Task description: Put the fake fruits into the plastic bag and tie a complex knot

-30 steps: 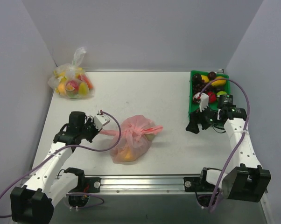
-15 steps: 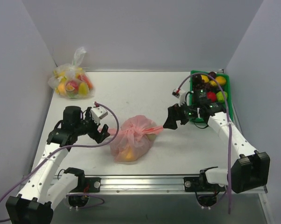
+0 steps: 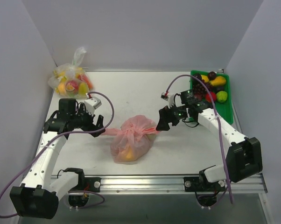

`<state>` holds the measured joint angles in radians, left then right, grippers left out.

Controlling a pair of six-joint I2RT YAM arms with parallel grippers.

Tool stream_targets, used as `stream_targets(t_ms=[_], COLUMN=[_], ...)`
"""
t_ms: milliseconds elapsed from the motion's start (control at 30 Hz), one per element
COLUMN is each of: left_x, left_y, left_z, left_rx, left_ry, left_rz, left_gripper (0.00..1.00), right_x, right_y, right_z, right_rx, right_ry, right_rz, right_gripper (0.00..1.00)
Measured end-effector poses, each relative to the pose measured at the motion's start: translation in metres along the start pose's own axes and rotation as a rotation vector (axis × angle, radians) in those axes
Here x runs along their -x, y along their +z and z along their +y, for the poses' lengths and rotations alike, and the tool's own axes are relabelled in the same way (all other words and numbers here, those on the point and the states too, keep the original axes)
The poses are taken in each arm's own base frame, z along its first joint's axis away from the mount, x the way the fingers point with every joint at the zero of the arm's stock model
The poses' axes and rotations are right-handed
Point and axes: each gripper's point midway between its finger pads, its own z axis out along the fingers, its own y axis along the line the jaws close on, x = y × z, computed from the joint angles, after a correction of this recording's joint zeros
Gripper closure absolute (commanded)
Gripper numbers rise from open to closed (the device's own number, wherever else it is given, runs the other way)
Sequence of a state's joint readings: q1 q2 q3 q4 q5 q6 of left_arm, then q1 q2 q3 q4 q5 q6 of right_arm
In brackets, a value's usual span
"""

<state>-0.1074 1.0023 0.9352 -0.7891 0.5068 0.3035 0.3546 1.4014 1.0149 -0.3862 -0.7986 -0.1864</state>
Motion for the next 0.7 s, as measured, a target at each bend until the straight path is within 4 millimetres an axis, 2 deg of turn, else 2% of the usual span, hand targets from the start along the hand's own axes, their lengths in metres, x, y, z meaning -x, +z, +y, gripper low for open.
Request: stream_targets(t_ms=[167,433,533,567,633,667,700], left_x=[-0.008,-0.021,-0.025,-0.027,-0.029,-0.03,-0.032], left_y=[-0.002,0.004,0.006,0.007,0.009,0.01,0.011], left_z=[0.002,0.013,0.01,0.009,0.007,0.007,0.006], left_rx=[0.009,-0.002,-0.025,-0.036,-0.053,-0.059,-0.063], left_ry=[-0.001,-0.077,-0.088,-0.091,-0.097,-0.103,-0.109], left_rz=[0.031,0.114,0.136,0.142,0.153,0.161,0.171], left_gripper=[0.03,0.03,0.03,0.03,0.03,0.03,0.03], right_x=[0.006,-0.008,-0.011,-0.012,-0.015,-0.015,-0.014], right_y=[0.009,0.022,0.024,0.024,0.025,0.025,0.025], right_z=[-0.003,0.002,0.003,0.003,0.002,0.001,0.0], right_rx=[0.003,0.048,0.054,0.054,0.05,0.045,0.04], right_ry=[-0.002,-0.006,-0.029,-0.032,-0.037,-0.04,-0.047], right_rz=[-0.023,0.011,0.017,0.02,0.026,0.026,0.026], right_gripper=[0.33,0.34,0.47,0.59,0.75,0.97,1.0])
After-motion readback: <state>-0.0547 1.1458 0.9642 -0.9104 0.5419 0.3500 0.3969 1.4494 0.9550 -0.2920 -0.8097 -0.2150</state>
